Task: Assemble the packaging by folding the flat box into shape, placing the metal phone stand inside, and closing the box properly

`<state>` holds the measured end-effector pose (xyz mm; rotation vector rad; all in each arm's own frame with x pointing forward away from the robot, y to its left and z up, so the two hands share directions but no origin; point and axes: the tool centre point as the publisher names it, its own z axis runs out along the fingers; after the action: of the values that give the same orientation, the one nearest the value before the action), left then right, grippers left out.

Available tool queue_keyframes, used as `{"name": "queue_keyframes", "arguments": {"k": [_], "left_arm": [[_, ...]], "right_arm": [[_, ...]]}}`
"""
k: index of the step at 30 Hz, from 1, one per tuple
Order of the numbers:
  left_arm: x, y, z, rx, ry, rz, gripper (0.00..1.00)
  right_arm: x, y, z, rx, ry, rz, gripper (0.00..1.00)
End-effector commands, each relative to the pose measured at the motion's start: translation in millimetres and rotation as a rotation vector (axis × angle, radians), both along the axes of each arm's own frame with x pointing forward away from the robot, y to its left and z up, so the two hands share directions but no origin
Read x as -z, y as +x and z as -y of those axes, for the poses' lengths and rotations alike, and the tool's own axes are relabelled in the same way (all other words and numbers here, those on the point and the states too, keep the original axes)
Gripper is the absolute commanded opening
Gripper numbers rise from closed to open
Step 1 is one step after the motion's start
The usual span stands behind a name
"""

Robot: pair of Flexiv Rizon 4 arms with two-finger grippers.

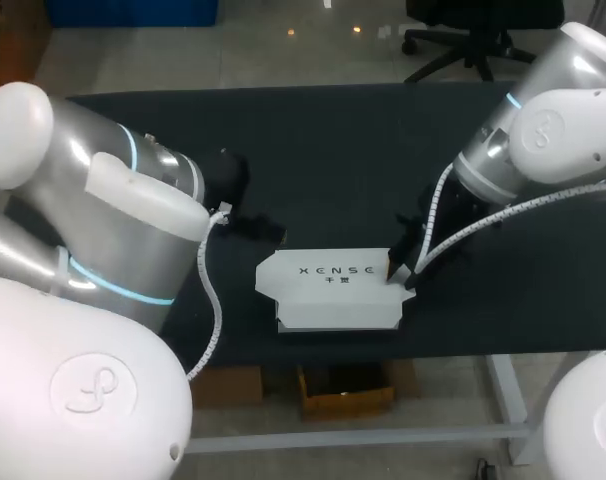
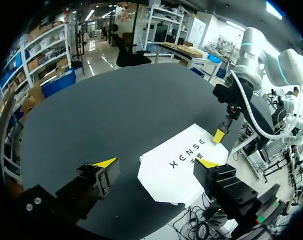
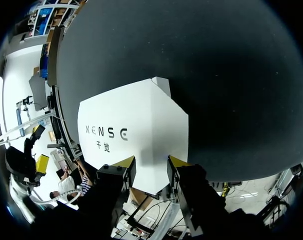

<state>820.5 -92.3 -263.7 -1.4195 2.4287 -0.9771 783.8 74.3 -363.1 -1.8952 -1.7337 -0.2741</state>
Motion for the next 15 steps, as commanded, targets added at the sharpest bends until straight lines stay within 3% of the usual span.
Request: {"name": "queue_keyframes", "arguments": {"k": [1, 6, 9, 15], "left_arm": [[-4.1, -4.7, 13, -0.108, 0.312, -0.331, 1.0], [-4.1, -4.7, 13, -0.108, 0.312, -0.331, 1.0], [-1.1, 2.8, 13, -0.167, 0.239, -0.472, 1.0], [12.0, 11.2, 16, -0.266, 0.214, -0.659, 1.0]], "right_arm": [[0, 0.2, 1, -0.002, -0.004, 0.001, 0.39], [1, 2.4, 0, -0.004, -0.006, 0.0, 0.38], [1, 2.0, -1, -0.004, -0.003, 0.002, 0.38], [4, 1.6, 0, -0.007, -0.005, -0.002, 0.38]]}}
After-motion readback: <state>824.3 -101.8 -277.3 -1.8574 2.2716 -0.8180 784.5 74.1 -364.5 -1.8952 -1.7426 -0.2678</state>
